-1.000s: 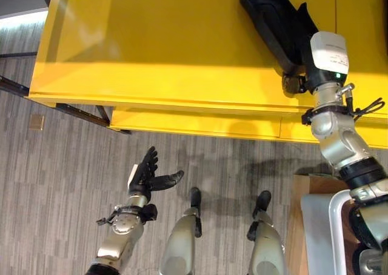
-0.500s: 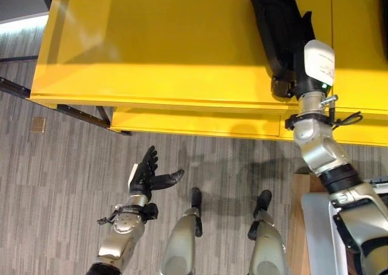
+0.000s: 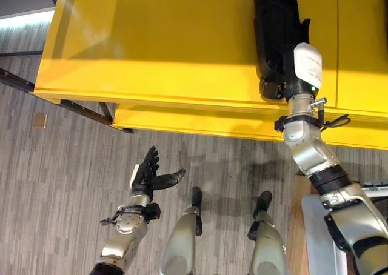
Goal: Move parts from the plastic box to the shelf.
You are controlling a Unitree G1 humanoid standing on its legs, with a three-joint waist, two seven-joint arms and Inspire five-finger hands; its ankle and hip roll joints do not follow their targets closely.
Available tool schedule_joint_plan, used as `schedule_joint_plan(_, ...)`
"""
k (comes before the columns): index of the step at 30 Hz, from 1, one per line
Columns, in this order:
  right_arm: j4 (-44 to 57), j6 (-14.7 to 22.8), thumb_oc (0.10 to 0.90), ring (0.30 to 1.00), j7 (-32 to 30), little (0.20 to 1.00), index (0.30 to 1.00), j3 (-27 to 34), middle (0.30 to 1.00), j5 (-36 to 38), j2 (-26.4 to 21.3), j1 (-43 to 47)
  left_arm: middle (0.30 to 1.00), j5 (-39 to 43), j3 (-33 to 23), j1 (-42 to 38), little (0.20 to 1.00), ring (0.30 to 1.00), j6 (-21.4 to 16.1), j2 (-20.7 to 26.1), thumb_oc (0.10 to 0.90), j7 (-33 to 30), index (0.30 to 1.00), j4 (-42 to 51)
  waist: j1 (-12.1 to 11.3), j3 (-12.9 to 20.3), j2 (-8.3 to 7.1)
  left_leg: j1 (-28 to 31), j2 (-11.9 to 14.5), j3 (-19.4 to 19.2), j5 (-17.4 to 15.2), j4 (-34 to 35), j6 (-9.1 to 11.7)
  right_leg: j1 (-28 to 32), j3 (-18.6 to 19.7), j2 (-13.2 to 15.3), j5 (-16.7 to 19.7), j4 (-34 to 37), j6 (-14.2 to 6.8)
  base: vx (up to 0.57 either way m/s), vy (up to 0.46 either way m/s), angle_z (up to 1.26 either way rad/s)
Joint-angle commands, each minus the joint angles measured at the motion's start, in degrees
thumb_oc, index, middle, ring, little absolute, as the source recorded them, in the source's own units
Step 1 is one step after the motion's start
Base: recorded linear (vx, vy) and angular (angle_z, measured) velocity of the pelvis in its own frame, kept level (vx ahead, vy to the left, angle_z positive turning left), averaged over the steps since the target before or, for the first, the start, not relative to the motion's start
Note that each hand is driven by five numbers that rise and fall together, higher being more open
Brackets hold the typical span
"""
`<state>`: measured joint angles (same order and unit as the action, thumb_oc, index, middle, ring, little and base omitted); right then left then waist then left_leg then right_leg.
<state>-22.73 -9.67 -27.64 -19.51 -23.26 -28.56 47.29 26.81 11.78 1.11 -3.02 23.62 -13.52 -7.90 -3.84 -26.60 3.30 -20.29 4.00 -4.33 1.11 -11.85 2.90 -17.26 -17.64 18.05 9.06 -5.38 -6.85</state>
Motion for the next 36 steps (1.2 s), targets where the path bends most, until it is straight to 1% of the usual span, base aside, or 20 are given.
schedule_joint_plan(1,5.02,3.61,0.400,0.300,-4.08,0.300,0.300,1.39,0.300,0.96,-0.55,5.67,1.000,0.69,-1.00,1.98,1.000,1.000,-4.92,2.71,0.900,-1.51,1.000,5.68,-1.00,2.34,-0.84,-0.21,2.33,-0.53,-3.81,-3.03,1.03,3.47,-0.57,2.95,-9.37,-8.37,-2.60,0.00,0.000,0.00)
schedule_joint_plan(12,4.36,3.47,0.400,0.300,-5.19,0.300,0.300,1.92,0.300,1.48,-2.02,8.48,1.000,0.68,-1.20,2.07,1.000,1.000,-5.14,2.94,0.900,-1.53,1.000,5.74,-1.27,2.48,-0.85,-0.35,2.12,-0.56,-3.89,-2.99,0.88,3.38,-0.58,3.09,-9.18,-8.35,-2.55,0.00,0.003,0.01)
schedule_joint_plan(23,3.13,3.42,0.400,0.300,-5.21,0.300,0.300,1.34,0.300,1.97,-2.44,10.17,1.000,0.86,-1.16,2.08,1.000,1.000,-5.28,3.11,0.900,-1.73,1.000,5.79,-1.50,2.41,-0.77,-0.52,2.11,-0.52,-3.81,-3.07,0.93,3.22,-0.59,3.06,-9.23,-8.61,-2.60,0.00,0.000,0.00)
schedule_joint_plan(24,2.78,3.37,0.837,0.912,-5.26,0.912,0.912,1.32,0.912,2.32,-2.48,10.66,1.000,0.89,-1.10,1.99,1.000,1.000,-5.31,3.14,0.900,-1.71,1.000,5.71,-1.53,2.42,-0.79,-0.57,2.16,-0.55,-3.77,-3.01,0.97,3.16,-0.57,2.98,-9.27,-8.59,-2.57,0.00,0.000,0.00)
schedule_joint_plan(25,2.59,3.45,0.900,1.000,-5.25,1.000,1.000,1.22,1.000,2.80,-2.25,11.01,1.000,0.95,-1.04,1.94,1.000,1.000,-5.33,3.07,0.900,-1.85,1.000,5.65,-1.58,2.40,-0.83,-0.60,2.19,-0.53,-3.77,-3.00,0.95,3.04,-0.51,2.94,-9.28,-8.71,-2.52,0.00,0.000,0.00)
schedule_joint_plan(30,4.64,3.56,0.900,1.000,-4.47,1.000,1.000,1.05,1.000,2.47,-2.39,10.88,1.000,0.84,-1.21,1.89,1.000,1.000,-5.16,3.12,0.900,-1.95,1.000,5.65,-1.35,2.33,-1.01,-0.57,2.31,-0.59,-3.80,-3.11,0.94,2.98,-0.41,2.96,-9.34,-8.95,-2.49,0.00,0.000,0.00)
schedule_joint_plan(31,7.39,3.88,0.900,1.000,-4.28,1.000,1.000,1.23,1.000,2.13,-2.48,10.66,1.000,0.70,-1.41,1.96,1.000,1.000,-4.92,3.06,0.900,-2.03,1.000,5.57,-1.20,2.36,-1.21,-0.54,2.34,-0.62,-3.89,-3.26,0.93,2.96,-0.36,2.96,-9.30,-8.98,-2.50,0.00,0.000,0.00)
schedule_joint_plan(32,7.46,3.84,0.900,1.000,-4.25,1.000,1.000,1.26,1.000,2.11,-2.49,10.61,1.000,0.69,-1.41,1.97,1.000,1.000,-4.92,3.06,0.900,-2.03,1.000,5.57,-1.22,2.37,-1.22,-0.54,2.34,-0.62,-3.89,-3.27,0.92,2.96,-0.36,2.97,-9.30,-8.98,-2.51,0.00,0.000,0.00)
schedule_joint_plan(36,12.89,4.66,0.900,1.000,-3.25,1.000,1.000,1.66,1.000,1.74,-1.86,9.01,1.000,0.49,-1.75,1.77,1.000,1.000,-4.42,2.66,0.900,-2.45,1.000,5.48,-0.82,2.30,-1.63,-0.55,2.50,-0.77,-4.02,-3.57,0.88,2.87,-0.13,2.92,-9.25,-9.16,-2.52,0.00,0.000,0.00)
